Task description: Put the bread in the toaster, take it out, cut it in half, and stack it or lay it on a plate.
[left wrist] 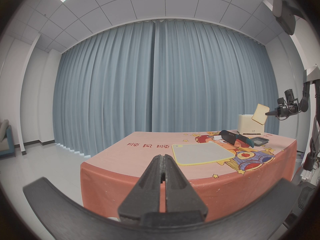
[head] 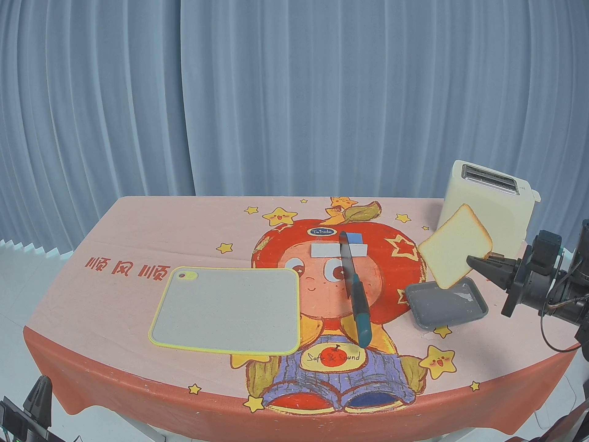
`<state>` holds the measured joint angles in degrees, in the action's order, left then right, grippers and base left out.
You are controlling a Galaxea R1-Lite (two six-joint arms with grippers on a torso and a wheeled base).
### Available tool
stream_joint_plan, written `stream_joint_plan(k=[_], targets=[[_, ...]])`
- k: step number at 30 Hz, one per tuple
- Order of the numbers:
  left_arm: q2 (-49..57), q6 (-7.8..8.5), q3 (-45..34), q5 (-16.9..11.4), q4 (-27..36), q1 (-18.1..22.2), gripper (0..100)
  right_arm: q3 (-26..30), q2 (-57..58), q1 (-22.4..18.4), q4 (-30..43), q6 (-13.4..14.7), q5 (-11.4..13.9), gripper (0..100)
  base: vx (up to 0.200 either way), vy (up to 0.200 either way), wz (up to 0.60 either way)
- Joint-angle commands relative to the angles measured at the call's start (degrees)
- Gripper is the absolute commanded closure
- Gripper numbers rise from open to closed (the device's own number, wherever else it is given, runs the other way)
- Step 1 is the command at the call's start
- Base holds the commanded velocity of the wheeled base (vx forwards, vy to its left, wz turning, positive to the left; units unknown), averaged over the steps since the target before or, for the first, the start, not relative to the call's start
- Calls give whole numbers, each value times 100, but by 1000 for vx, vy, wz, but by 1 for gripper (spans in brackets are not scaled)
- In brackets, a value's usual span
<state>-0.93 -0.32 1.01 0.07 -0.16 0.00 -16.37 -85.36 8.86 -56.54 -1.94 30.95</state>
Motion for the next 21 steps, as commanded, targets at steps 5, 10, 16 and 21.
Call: stream_joint_plan(k=[5,10,16,21], targets=[[84,-12,-101,1,-2,0,100,-595,1021,-350,899,36,-37,100,0,0,0],[84,-21,-101,1,-2,0,100,-648,1364,-333,1286,9,-45,100,0,0,0],[93,-3,-101,1,-2,0,100,-709,1469,-394,1356,27,-54,100,0,0,0],[84,-21,-101,1,-2,0,100,-683,1496,-491,1356,9,-63,100,0,0,0]])
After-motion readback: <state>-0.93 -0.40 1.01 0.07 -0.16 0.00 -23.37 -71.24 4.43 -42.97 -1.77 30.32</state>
